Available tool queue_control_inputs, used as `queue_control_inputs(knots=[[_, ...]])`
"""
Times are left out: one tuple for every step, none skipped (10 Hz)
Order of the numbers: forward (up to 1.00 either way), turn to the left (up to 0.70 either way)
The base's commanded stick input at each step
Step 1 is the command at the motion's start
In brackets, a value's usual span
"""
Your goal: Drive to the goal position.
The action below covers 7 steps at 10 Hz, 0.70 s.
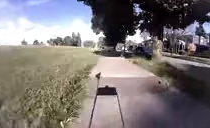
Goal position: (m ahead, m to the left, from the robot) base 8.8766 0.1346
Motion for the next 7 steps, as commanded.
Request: queue_control_inputs(knots=[[1.00, -0.26], [1.00, -0.10], [1.00, 0.00], [1.00, 0.00], [1.00, 0.00], [1.00, 0.00], [1.00, 0.00]])
